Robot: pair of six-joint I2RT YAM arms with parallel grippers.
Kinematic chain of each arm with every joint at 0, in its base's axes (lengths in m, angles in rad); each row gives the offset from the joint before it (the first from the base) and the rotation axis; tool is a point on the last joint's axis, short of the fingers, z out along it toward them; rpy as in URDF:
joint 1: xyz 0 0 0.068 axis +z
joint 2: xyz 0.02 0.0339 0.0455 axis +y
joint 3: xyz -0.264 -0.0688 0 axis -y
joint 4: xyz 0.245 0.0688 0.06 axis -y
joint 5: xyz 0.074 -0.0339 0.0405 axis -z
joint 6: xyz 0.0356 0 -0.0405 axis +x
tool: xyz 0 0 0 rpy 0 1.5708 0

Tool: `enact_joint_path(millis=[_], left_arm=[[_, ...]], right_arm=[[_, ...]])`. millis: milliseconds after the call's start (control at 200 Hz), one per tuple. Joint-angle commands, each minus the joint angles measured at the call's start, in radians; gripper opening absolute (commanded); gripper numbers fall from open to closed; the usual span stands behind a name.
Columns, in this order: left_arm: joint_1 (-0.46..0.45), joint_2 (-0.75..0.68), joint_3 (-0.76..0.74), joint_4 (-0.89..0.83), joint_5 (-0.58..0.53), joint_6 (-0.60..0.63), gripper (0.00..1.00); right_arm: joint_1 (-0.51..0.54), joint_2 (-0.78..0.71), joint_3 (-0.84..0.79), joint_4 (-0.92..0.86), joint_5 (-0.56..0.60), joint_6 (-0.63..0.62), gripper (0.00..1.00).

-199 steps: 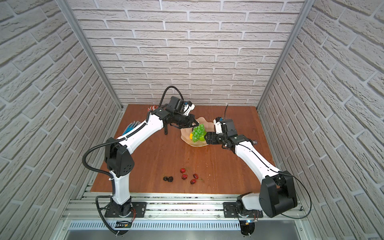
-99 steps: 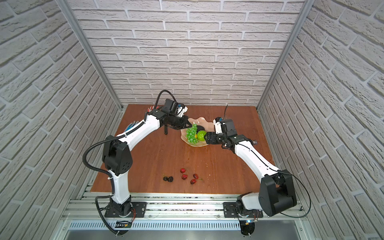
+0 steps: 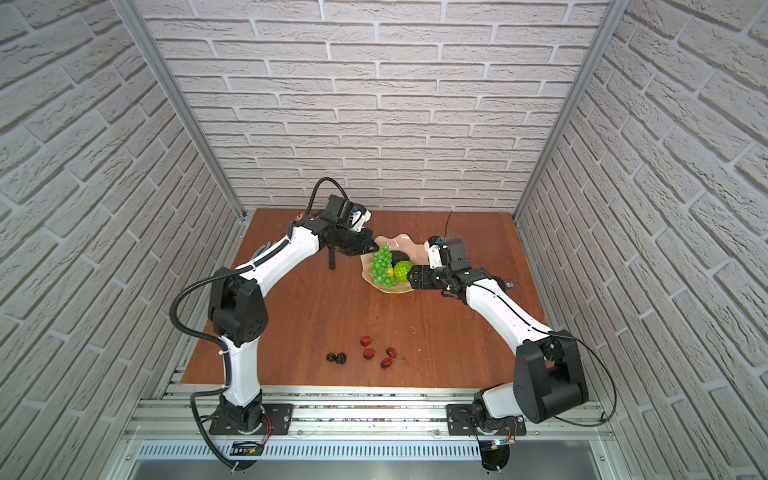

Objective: Place and organize the fake fruits in the fruit bowl
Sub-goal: 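Lower the grape bunch into the bowl and open the left gripper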

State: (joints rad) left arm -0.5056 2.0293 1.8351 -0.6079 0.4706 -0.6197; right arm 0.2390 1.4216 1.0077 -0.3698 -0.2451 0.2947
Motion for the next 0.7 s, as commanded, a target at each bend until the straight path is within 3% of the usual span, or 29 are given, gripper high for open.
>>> enact_joint_path(millis=[0, 305, 695], left_arm=[[0.012, 0.029, 0.037, -0.022, -0.034, 0.027, 0.00], [0.016, 0.108, 0.129, -0.073, -0.087, 0.055, 0.00], [0.012, 0.236, 0.272, -0.129, -0.071, 0.085, 0.00]], right_arm=[[-0.004, 0.001, 0.026, 0.037, -0.012, -0.022, 0.85], [-0.004, 0.002, 0.018, 0.049, -0.017, -0.019, 0.85], [-0.004, 0.007, 0.008, 0.053, -0.022, -0.025, 0.85]])
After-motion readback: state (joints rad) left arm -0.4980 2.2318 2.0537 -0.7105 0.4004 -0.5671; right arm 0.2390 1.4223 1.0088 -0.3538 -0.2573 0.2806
